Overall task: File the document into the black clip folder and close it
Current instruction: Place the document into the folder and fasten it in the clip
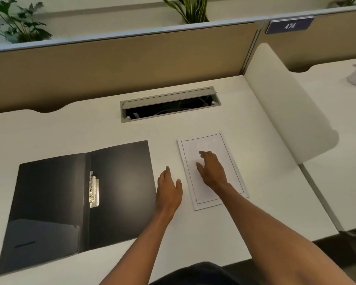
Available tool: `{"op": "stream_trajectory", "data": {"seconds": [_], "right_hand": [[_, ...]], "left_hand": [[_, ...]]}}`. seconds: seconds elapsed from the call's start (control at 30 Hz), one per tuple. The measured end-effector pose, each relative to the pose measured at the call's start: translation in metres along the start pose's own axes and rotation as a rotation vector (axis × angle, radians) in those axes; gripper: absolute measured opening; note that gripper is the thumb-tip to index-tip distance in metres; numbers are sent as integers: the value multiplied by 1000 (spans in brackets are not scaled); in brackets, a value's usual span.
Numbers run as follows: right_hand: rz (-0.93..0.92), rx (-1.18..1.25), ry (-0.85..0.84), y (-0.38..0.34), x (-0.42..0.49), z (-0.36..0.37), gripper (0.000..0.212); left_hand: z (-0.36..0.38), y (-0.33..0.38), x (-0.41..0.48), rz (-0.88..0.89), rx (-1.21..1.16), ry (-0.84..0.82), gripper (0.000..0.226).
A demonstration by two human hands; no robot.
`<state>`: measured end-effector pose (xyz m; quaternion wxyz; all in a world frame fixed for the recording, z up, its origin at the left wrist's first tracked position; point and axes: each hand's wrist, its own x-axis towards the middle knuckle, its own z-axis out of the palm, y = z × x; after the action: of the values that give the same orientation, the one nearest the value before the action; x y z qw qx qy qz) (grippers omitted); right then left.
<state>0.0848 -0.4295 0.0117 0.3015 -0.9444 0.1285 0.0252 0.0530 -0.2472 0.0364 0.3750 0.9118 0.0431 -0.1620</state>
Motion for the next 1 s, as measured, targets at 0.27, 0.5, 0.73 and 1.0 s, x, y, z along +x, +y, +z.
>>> {"op": "stream_trajectory", "data": {"seconds": [0.27,0.5,0.73,1.0], "right_hand": [[159,-118,105,68,6,-47,49],[271,-164,76,85,9,-50,43],[285,-73,56,76,9,-42,40],[277,-77,81,82,4,-36,38]], "left_hand": [[45,45,11,-135,-90,-32,69],[64,74,14,-232,-96,45,73],[78,96,26,-378,-215,131,74],[67,75,62,-635,-517,130,13]]}}
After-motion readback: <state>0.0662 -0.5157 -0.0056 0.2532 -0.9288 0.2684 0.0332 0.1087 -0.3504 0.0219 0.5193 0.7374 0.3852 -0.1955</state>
